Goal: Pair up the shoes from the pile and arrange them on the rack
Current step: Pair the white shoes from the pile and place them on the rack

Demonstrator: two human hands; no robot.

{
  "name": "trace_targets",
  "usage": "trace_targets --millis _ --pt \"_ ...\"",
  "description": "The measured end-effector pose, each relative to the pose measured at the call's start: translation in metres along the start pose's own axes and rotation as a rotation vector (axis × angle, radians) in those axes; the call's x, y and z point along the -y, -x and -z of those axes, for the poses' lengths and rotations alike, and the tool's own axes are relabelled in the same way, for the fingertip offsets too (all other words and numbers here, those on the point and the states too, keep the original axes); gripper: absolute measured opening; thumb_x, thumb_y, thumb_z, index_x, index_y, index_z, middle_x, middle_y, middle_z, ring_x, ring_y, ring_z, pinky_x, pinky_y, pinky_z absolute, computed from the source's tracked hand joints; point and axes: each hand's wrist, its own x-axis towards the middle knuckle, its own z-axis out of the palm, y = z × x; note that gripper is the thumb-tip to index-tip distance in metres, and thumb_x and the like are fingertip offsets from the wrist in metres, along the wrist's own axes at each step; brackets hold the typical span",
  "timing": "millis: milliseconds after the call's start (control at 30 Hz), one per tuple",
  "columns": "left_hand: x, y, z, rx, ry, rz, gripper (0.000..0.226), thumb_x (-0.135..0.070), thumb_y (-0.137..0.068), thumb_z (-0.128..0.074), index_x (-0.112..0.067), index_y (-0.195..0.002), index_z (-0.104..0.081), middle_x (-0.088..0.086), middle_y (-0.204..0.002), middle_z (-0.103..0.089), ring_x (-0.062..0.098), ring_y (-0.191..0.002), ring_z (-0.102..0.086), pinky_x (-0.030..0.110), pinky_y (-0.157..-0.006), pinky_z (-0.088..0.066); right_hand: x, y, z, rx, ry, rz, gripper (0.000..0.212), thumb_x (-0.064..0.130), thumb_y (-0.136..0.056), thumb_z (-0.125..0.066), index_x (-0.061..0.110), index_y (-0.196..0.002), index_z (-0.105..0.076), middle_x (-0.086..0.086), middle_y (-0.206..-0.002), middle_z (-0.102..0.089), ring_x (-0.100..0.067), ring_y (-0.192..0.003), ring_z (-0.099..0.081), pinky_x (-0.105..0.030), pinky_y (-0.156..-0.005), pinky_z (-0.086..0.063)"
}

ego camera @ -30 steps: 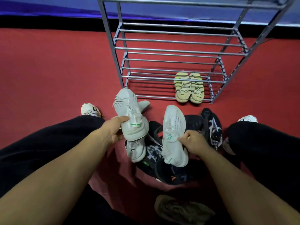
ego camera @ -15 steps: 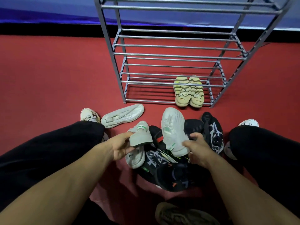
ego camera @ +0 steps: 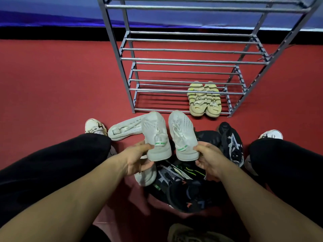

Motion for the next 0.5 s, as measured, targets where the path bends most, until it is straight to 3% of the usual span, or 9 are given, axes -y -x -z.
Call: trace_targets --millis 100,233,367,500 --pt "-0.016 -0.017 -0.004 -0.165 -0.056 -0.095 0.009 -0.01 -0.084 -0.064 -0.016 -0.089 -0.059 0.003 -0.07 -0.059 0.017 -0.059 -0.056 0.026 -0.052 -0.048 0.016 -0.009 -0.008 0.016 0.03 0.018 0.014 0.008 -0.09 -0.057 0.016 -0.091 -0.068 -0.004 -0.084 -0.065 -0.015 -0.068 -0.056 -0.024 -0.054 -0.044" --pt "-0.04 -0.044 -0.006 -0.308 -0.088 -0.137 0.021 -0.003 -0.086 -0.055 -0.016 -0.071 -0.051 -0.001 -0.041 -0.044 0.013 -0.043 -0.041 0.023 -0.054 -0.044 0.039 -0.035 -0.023 -0.041 0.11 0.035 0.015 0.012 -0.089 -0.057 0.013 -0.099 -0.068 -0.005 -0.084 -0.065 -0.015 -0.066 -0.057 -0.024 -0.05 -0.045" --pt "-0.057 -0.082 -0.004 -0.326 -0.1 -0.148 0.025 0.006 -0.085 -0.047 -0.016 -0.073 -0.052 0.004 -0.055 -0.043 0.017 -0.045 -0.038 0.023 -0.051 -0.04 0.061 -0.073 -0.044 -0.057 0.157 0.036 0.026 0.012 -0.09 -0.057 0.016 -0.115 -0.063 -0.007 -0.095 -0.065 -0.016 -0.07 -0.057 -0.024 -0.049 -0.046" --pt "-0.078 -0.126 -0.006 -0.328 -0.189 -0.224 0.026 0.0 -0.092 -0.043 -0.019 -0.096 -0.06 0.004 -0.069 -0.054 0.017 -0.054 -0.047 0.019 -0.044 -0.044 0.079 -0.121 -0.065 -0.091 0.183 0.074 0.028 0.006 -0.091 -0.052 0.016 -0.115 -0.062 -0.006 -0.097 -0.065 -0.014 -0.069 -0.055 -0.025 -0.051 -0.042"
